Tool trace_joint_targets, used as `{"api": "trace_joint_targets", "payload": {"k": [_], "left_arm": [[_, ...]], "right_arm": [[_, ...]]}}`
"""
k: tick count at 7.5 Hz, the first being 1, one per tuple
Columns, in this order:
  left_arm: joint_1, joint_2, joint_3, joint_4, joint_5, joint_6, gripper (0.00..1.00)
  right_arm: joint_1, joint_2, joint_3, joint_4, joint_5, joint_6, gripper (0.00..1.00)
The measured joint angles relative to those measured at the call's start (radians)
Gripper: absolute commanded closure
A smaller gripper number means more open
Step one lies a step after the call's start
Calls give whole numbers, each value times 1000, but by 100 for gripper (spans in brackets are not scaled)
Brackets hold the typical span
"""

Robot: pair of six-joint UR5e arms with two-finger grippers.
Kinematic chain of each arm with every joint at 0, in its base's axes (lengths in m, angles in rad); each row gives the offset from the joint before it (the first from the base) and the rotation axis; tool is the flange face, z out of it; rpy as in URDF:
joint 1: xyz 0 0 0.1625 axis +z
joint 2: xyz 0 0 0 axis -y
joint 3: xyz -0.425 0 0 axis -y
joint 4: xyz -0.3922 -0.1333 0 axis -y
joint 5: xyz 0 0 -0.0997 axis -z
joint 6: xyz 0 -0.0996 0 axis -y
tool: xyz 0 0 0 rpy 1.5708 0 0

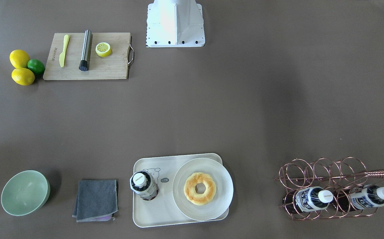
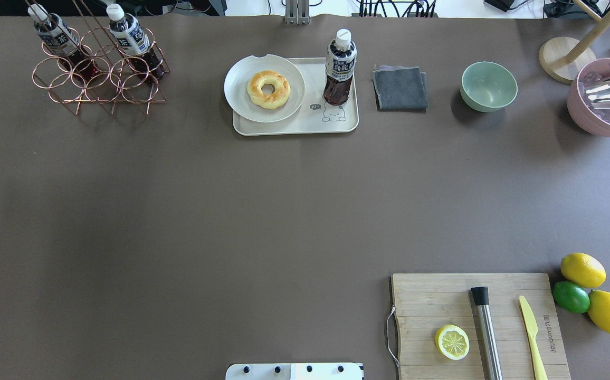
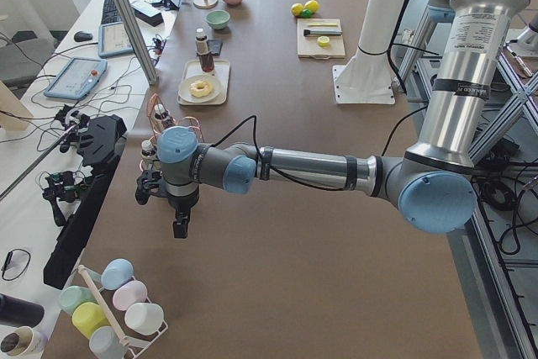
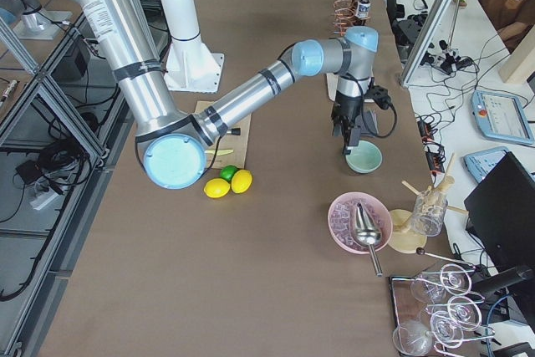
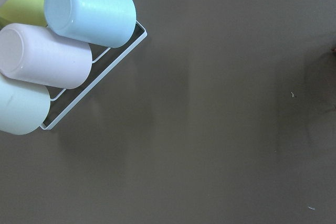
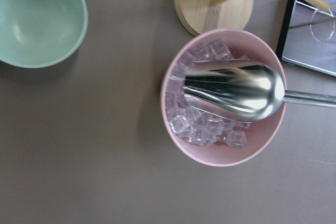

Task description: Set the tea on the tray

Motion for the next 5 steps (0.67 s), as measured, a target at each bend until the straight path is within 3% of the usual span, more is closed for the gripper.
{"api": "trace_joint_targets", "payload": {"k": [2,3,5], "left_arm": [[-3,8,-1,5,-4,1,3],[-5,11,0,8,-5,1,2],[-7,13,1,12,-6,0,2]], "right_arm": [[151,-158,-109,169,133,-127,0],[195,-203,-172,262,200,-139,0],[227,-231,-230,329,266,-141,0]]}}
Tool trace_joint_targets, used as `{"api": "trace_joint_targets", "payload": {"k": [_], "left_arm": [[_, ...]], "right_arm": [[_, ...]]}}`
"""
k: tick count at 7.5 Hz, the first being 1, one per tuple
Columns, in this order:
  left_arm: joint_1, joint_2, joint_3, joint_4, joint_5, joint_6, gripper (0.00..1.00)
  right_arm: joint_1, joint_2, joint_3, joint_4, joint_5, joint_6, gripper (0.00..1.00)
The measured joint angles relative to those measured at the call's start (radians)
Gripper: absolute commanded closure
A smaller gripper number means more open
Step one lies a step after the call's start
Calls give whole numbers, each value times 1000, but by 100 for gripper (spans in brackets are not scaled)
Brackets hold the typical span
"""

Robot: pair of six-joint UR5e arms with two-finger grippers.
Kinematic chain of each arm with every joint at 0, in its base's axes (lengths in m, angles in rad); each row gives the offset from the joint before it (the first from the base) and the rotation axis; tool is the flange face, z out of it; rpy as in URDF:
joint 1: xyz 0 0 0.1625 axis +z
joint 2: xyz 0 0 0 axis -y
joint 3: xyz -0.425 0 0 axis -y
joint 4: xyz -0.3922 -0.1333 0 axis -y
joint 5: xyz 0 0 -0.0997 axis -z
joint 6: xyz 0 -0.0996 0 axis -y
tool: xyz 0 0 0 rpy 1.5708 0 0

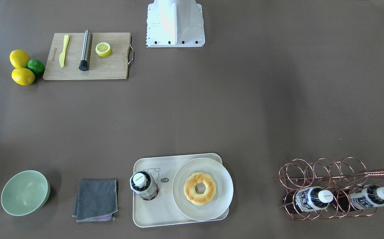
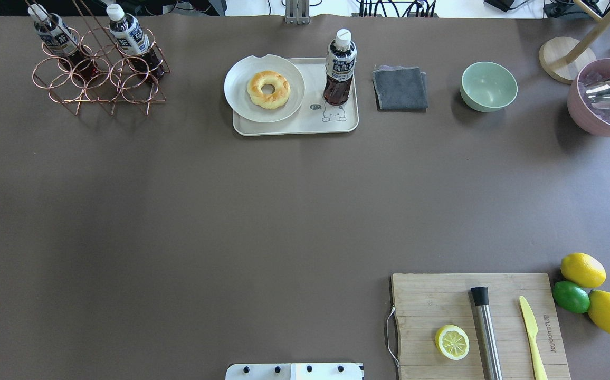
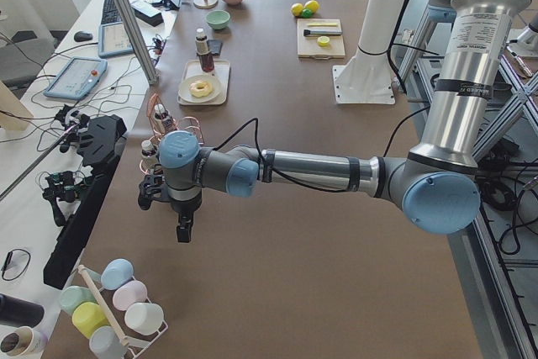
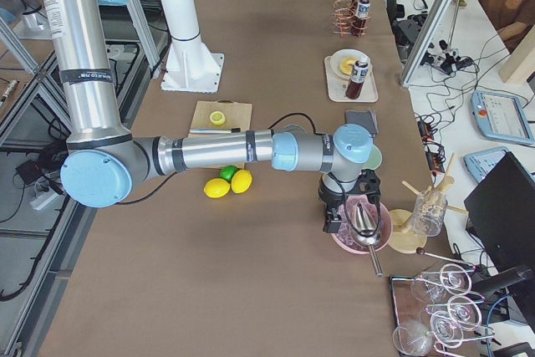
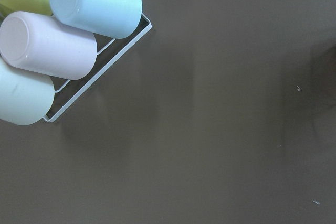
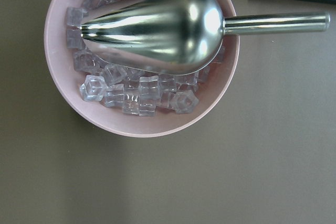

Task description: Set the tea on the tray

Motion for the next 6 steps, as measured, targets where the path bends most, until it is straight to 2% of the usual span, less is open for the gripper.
{"api": "trace_joint_targets", "payload": {"k": [6], "left_arm": [[0,-3,1,3,1,-4,2]], "right_arm": [[9,-2,-16,12,31,-2,0]]}}
